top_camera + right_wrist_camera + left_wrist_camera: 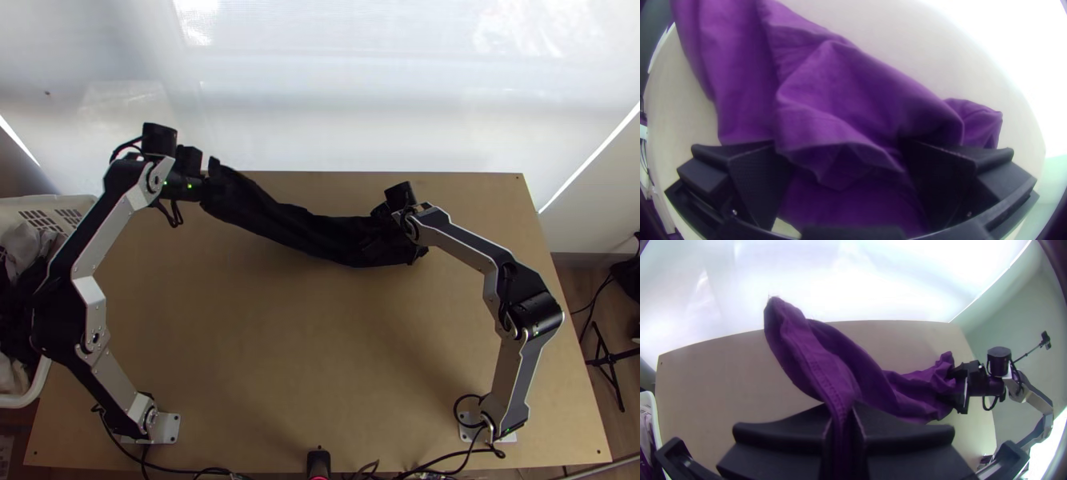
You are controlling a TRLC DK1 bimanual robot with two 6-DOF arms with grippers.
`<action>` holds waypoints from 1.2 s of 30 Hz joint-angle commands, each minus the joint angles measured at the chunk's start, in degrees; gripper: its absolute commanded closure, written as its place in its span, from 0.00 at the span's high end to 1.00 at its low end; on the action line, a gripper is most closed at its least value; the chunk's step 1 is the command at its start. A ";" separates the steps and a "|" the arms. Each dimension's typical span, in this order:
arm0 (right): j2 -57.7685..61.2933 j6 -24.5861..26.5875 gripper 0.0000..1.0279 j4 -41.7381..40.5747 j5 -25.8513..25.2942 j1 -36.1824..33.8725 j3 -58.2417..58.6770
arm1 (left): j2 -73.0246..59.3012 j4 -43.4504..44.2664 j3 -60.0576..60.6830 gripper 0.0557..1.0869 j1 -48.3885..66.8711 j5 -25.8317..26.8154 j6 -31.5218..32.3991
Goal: Fold the t-shirt
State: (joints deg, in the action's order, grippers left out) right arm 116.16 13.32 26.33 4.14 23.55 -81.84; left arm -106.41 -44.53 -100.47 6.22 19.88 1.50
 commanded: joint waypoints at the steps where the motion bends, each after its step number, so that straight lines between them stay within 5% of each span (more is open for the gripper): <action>1: 0.38 -0.14 0.96 0.13 0.08 -0.08 0.11 | 1.38 -1.87 -4.39 0.04 3.45 2.09 0.35; 26: -15.08 -1.19 0.96 4.26 0.08 -0.35 -1.04 | -4.77 -1.17 -10.45 0.04 15.93 2.27 1.14; 36: -25.46 -2.25 0.96 5.93 0.16 -8.17 3.44 | -10.48 -0.03 -16.52 0.04 22.26 2.45 2.46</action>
State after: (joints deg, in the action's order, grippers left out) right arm 97.30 11.84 31.29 4.19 19.92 -81.03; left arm -113.19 -45.10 -113.06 24.45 22.13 3.33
